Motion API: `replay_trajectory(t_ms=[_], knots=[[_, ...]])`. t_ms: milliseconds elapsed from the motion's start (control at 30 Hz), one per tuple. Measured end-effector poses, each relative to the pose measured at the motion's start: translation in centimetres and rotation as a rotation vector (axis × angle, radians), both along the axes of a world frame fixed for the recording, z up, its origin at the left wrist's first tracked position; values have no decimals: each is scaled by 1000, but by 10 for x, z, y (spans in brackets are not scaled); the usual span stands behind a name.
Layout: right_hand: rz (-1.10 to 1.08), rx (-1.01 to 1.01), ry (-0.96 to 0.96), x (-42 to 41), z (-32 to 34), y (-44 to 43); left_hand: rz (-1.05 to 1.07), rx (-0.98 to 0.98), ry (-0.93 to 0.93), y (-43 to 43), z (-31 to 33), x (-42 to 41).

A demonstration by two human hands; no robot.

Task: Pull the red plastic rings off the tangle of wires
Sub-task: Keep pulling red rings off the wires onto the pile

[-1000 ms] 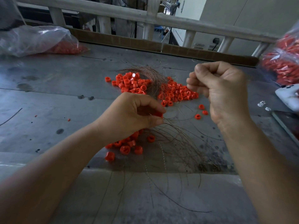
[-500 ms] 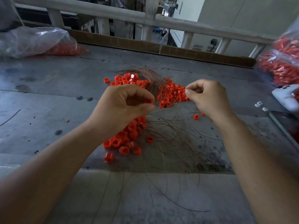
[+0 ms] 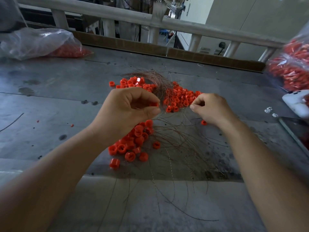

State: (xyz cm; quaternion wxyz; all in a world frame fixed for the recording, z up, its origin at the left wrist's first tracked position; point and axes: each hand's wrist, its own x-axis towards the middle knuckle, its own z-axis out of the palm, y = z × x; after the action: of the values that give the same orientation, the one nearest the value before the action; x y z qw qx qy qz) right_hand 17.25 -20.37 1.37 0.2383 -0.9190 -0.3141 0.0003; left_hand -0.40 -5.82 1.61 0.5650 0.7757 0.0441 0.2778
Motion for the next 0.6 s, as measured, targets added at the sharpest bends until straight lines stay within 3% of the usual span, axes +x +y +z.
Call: replay_trajectory(t_ms=[167, 233, 433, 600], knots=[[67, -114, -39, -6, -4, 3, -2, -7, 2, 1, -1, 1], [63, -60, -42, -6, -2, 2, -2, -2, 1, 1, -1, 0], [9, 655, 418, -3, 25, -10, 11, 18, 7, 1, -1, 0], [199, 953, 757, -10, 39, -17, 27, 30, 2, 2, 1, -2]])
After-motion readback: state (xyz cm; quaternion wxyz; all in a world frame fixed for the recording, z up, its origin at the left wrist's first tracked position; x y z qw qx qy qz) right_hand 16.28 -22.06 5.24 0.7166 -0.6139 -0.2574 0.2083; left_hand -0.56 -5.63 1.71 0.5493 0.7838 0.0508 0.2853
